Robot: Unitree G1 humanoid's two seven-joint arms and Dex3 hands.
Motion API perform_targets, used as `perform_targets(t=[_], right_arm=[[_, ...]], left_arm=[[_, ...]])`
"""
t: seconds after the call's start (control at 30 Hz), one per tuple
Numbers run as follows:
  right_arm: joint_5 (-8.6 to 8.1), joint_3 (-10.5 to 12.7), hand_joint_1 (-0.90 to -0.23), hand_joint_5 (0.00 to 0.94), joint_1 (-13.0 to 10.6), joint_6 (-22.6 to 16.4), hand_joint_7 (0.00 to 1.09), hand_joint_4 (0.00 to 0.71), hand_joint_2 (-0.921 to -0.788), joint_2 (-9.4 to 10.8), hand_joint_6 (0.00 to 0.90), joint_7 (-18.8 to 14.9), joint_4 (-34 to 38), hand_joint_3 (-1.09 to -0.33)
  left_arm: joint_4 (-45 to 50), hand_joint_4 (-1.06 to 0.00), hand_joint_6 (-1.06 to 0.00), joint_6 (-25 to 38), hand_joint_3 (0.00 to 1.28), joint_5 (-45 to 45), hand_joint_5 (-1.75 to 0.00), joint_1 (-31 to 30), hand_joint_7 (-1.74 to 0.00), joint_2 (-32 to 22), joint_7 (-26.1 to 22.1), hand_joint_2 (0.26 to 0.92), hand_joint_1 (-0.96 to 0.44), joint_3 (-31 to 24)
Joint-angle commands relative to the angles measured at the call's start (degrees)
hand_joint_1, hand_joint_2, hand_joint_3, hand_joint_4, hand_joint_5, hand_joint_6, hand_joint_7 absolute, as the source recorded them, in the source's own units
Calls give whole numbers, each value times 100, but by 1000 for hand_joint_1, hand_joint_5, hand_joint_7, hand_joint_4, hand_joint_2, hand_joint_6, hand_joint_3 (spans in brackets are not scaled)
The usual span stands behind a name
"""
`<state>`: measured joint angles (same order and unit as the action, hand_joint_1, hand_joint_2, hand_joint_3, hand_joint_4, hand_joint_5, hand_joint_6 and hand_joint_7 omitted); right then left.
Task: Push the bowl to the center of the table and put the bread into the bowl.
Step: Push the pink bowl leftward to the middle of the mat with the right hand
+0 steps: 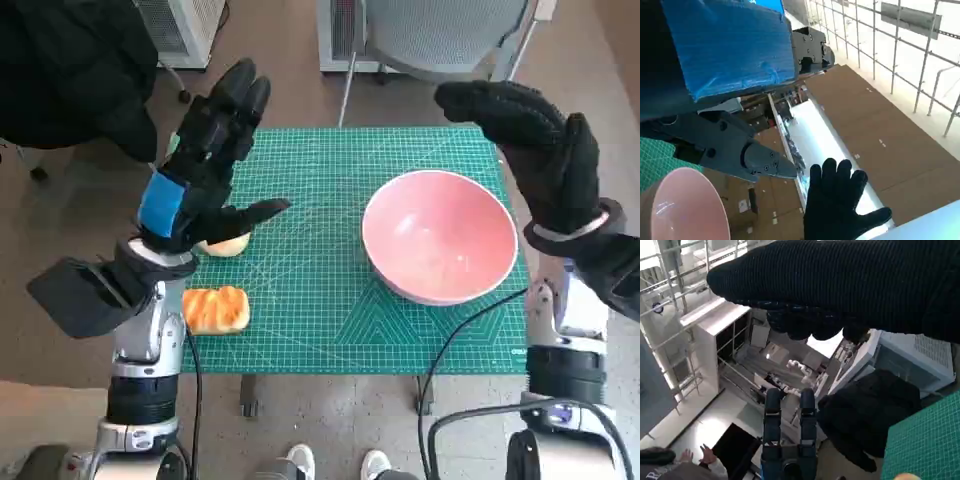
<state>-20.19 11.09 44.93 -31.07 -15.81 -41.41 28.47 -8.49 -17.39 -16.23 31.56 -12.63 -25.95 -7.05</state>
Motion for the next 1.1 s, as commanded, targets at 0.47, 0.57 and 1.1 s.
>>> perform_targets(t=[0.47,0.57,1.1], right_arm=[[-10,15,-727,1,-69,95,0,123,-921,-176,228,6,6,-884],[0,10,-737,1,-72,95,0,123,-921,-189,226,14,4,-882],[11,-19,-764,1,-84,166,0,123,-921,-173,224,58,-29,-880]], left_arm=[[-14,-57,1,104,10,-87,0,2,-319,-73,-121,897,-292,-15],[4,-56,1,123,9,-91,0,6,-317,-78,-125,897,-292,-25],[59,-55,1,216,7,-113,0,38,-313,-119,-156,898,-316,-58]])
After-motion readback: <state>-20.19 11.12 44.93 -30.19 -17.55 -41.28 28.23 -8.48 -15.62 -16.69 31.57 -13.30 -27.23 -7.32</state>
